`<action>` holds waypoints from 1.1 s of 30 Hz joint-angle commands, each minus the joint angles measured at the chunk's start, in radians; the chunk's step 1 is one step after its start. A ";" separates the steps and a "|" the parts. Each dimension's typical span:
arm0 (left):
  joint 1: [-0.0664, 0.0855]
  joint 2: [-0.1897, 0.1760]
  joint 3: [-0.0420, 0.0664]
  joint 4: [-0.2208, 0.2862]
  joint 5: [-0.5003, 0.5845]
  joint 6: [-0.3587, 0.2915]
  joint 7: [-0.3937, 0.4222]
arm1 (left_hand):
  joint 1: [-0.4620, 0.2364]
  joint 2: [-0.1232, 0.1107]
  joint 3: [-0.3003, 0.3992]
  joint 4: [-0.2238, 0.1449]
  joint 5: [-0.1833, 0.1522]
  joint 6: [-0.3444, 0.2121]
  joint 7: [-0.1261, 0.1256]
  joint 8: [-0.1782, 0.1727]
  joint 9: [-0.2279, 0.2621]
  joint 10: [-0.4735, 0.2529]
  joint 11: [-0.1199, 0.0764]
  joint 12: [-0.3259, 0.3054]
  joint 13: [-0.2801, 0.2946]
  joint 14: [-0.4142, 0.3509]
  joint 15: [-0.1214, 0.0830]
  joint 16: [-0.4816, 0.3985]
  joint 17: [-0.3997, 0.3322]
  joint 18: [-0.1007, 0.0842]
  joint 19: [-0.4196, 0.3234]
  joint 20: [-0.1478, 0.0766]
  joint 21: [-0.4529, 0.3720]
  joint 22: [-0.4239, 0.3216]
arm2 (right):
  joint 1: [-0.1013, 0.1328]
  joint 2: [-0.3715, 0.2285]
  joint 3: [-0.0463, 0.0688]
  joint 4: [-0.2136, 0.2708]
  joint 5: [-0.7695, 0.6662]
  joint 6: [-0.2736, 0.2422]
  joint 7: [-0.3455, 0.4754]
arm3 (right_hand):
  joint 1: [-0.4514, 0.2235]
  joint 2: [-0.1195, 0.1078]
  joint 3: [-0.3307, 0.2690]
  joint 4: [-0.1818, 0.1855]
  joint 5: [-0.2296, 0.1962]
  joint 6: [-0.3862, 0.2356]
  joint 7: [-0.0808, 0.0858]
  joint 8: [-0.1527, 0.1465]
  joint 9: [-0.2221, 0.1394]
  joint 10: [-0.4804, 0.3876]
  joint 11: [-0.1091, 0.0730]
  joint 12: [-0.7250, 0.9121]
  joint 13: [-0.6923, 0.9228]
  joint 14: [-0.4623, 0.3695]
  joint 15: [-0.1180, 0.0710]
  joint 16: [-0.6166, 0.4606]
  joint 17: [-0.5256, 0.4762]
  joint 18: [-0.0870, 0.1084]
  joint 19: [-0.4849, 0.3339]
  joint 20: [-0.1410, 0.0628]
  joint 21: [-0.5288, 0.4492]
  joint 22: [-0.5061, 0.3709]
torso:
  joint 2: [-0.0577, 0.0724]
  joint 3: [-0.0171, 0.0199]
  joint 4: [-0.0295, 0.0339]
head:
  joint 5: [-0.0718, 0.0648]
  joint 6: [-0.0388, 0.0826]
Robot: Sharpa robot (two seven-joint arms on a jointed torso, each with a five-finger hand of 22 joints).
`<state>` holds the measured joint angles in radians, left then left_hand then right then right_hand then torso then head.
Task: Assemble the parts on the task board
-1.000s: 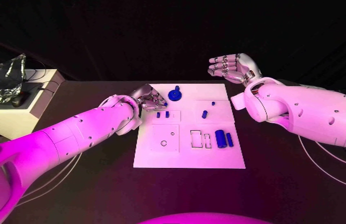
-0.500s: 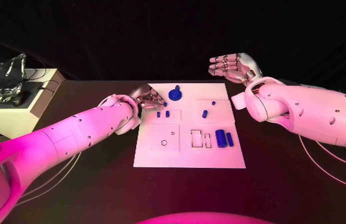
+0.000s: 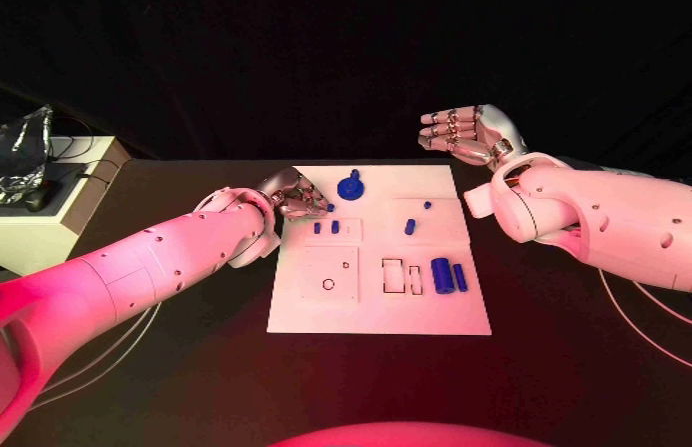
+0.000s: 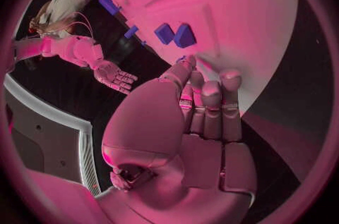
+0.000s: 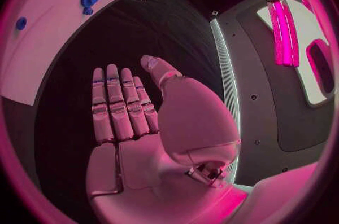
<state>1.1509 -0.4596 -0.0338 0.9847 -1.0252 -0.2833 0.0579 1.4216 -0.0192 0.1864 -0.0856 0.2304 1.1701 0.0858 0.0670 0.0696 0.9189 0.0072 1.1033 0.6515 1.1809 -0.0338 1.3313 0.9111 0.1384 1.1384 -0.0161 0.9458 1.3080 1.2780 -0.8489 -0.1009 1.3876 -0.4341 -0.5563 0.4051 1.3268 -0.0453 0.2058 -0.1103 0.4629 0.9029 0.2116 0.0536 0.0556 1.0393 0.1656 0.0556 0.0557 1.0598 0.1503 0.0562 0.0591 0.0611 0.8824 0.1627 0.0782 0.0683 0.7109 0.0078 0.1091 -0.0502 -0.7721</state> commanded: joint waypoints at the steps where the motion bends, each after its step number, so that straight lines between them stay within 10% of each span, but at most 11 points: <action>1: 0.000 0.001 0.001 0.001 -0.006 0.018 -0.004 | 0.001 0.008 -0.002 -0.006 -0.005 -0.003 -0.003 -0.004 -0.001 0.001 -0.004 -0.003 0.001 0.002 -0.001 0.001 0.000 -0.017 0.002 0.000 0.004 0.050 | 0.000 0.000 0.000 0.002 -0.005 0.010 0.014 | -0.001 -0.005 -0.006 -0.001 0.002 -0.002 0.000 0.004 0.002 0.002 0.003 0.003 0.002 0.003 0.003 0.005 0.001 -0.017 -0.003 0.005 -0.004 0.000 | 0.000 0.0004 0.0003 | -0.001 0.001; 8: 0.000 -0.008 0.001 0.008 -0.003 0.010 0.000 | 0.004 0.004 0.002 -0.011 -0.004 -0.023 0.002 -0.006 -0.004 -0.005 -0.001 -0.012 -0.003 -0.004 0.000 -0.004 -0.006 -0.016 -0.005 0.001 -0.005 0.047 | 0.000 -0.002 0.000 0.002 -0.005 0.008 0.015 | -0.001 -0.005 -0.006 -0.001 0.002 -0.002 0.000 0.004 0.002 0.002 0.003 0.003 0.002 0.003 0.003 0.005 0.001 -0.017 -0.003 0.005 -0.004 0.000 | 0.000 -0.0001 -0.0001 | -0.001 0.003; 13: 0.000 -0.026 0.005 0.024 0.008 0.006 0.014 | -0.006 -0.025 0.003 -0.009 -0.002 -0.135 0.018 -0.006 -0.006 -0.024 0.011 -0.042 -0.026 -0.032 0.010 -0.016 -0.030 -0.009 -0.025 0.009 -0.030 0.038 | 0.000 -0.004 0.000 0.002 -0.005 0.007 0.015 | -0.001 -0.005 -0.006 -0.001 0.002 -0.002 0.000 0.004 0.002 0.002 0.003 0.003 0.002 0.003 0.003 0.005 0.001 -0.017 -0.003 0.005 -0.004 0.000 | -0.001 -0.0004 0.0016 | -0.003 0.004; 19: 0.000 -0.045 0.032 0.052 0.014 -0.001 0.041 | -0.012 -0.057 -0.035 0.025 -0.001 -0.229 0.022 -0.004 -0.003 -0.084 0.048 -0.212 -0.181 -0.173 0.043 -0.155 -0.180 0.002 -0.146 0.039 -0.214 -0.046 | 0.000 -0.007 0.000 0.002 -0.005 0.007 0.015 | -0.001 -0.005 -0.006 -0.001 0.002 -0.002 0.000 0.004 0.002 0.002 0.003 0.003 0.002 0.003 0.003 0.005 0.001 -0.017 -0.003 0.005 -0.004 0.000 | -0.001 -0.0011 0.0011 | -0.002 0.006; 24: 0.000 -0.056 0.052 0.079 0.014 -0.008 0.082 | 0.007 -0.059 -0.061 0.040 -0.001 -0.185 0.047 -0.007 -0.003 -0.067 0.104 -0.464 -0.431 -0.267 0.092 -0.325 -0.350 -0.001 -0.184 0.081 -0.356 -0.142 | 0.000 -0.008 0.000 0.001 -0.005 0.008 0.015 | -0.001 -0.005 -0.006 -0.001 0.002 -0.002 0.000 0.004 0.002 0.002 0.003 0.003 0.002 0.003 0.003 0.005 0.001 -0.017 -0.003 0.005 -0.004 0.000 | -0.001 -0.0007 0.0006 | 0.000 0.008; 29: 0.000 -0.051 0.058 0.090 -0.007 0.011 0.103 | 0.021 -0.053 -0.072 0.033 -0.004 -0.135 0.040 -0.006 -0.004 -0.007 0.113 -0.613 -0.579 -0.284 0.101 -0.369 -0.440 -0.011 -0.199 0.088 -0.412 -0.160 | -0.001 -0.008 0.000 0.000 -0.004 0.008 0.015 | 0.000 -0.005 -0.007 -0.002 0.002 -0.001 0.000 0.004 0.002 0.002 0.003 0.003 0.001 0.004 0.002 0.005 0.002 -0.017 -0.003 0.005 -0.004 0.000 | 0.001 -0.0012 -0.0002 | 0.000 0.011; 33: 0.000 -0.039 0.059 0.088 -0.033 0.027 0.106 | 0.024 -0.042 -0.072 0.034 -0.009 -0.090 0.029 -0.001 -0.002 0.027 0.107 -0.649 -0.587 -0.280 0.096 -0.354 -0.445 -0.012 -0.196 0.085 -0.412 -0.152 | -0.001 -0.007 0.000 -0.001 -0.004 0.009 0.015 | 0.000 -0.005 -0.007 -0.002 0.002 -0.001 0.000 0.004 0.002 0.002 0.003 0.003 0.001 0.004 0.002 0.005 0.002 -0.017 -0.003 0.005 -0.004 0.000 | 0.001 -0.0005 0.0005 | 0.002 0.012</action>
<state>1.1504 -0.5040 0.0242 1.0710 -1.0301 -0.2800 0.1265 1.4411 -0.0667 0.1186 -0.0510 0.2246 1.0738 0.1155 0.0632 0.0668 0.9419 0.1146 0.4586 0.0652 0.8980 0.0664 0.9719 0.4672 0.1381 0.9415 0.0732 0.5354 1.1538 1.2777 -0.8564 -0.1009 1.3862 -0.4341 -0.5567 0.4060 1.3268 -0.0453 0.2031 -0.1130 0.4629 0.9030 0.2116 0.0536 0.0562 1.0393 0.1656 0.0555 0.0555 1.0598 0.1503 0.0562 0.0591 0.0610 0.8824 0.1627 0.0782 0.0683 0.7108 0.0067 0.1095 -0.0496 -0.7611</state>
